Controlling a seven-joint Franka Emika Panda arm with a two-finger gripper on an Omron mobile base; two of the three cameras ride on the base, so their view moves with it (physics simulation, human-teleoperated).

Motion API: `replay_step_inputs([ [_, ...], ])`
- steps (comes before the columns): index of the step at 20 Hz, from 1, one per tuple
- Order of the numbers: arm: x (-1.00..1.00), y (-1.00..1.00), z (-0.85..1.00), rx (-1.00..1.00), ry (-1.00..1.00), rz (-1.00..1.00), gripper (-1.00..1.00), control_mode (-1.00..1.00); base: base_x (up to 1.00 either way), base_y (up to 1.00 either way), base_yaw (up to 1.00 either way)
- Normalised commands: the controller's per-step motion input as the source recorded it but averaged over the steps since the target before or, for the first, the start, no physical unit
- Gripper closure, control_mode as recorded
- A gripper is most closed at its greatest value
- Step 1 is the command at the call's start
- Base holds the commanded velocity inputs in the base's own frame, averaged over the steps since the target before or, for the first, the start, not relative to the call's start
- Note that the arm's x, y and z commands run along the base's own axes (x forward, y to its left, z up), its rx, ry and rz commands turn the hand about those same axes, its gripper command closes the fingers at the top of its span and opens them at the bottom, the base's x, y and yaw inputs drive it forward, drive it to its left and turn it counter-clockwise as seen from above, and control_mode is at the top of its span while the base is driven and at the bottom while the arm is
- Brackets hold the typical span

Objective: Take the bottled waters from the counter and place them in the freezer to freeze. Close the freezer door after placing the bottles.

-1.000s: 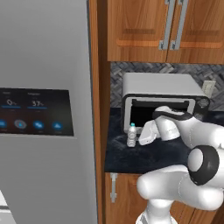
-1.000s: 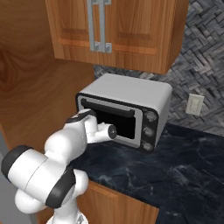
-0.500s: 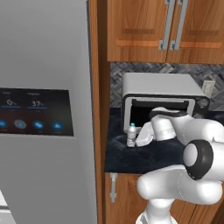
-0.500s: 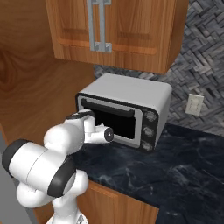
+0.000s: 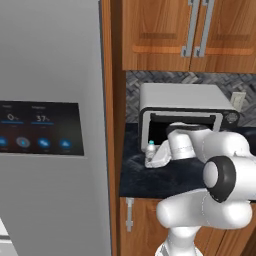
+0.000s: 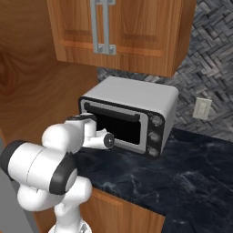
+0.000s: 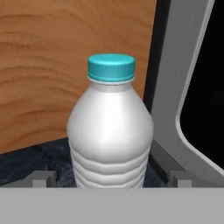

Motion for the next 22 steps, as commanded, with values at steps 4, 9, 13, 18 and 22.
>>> replay_step_inputs([
  [4, 0.12, 0.00, 0.00, 0.00, 0.00, 0.00, -1.00, -1.00, 0.00, 0.00, 0.00],
  [9, 0.00, 0.00, 0.00, 0.00, 0.00, 0.02, 1.00, -1.00, 0.00, 0.00, 0.00],
  [13, 0.00, 0.01, 0.00, 0.00, 0.00, 0.03, 1.00, -1.00, 0.00, 0.00, 0.00],
  [18, -0.02, 0.00, 0.00, 0.00, 0.02, 0.00, 1.00, -1.00, 0.00, 0.00, 0.00],
  [22, -0.22, 0.00, 0.34, 0.01, 0.13, -0.02, 1.00, -1.00, 0.00, 0.00, 0.00],
])
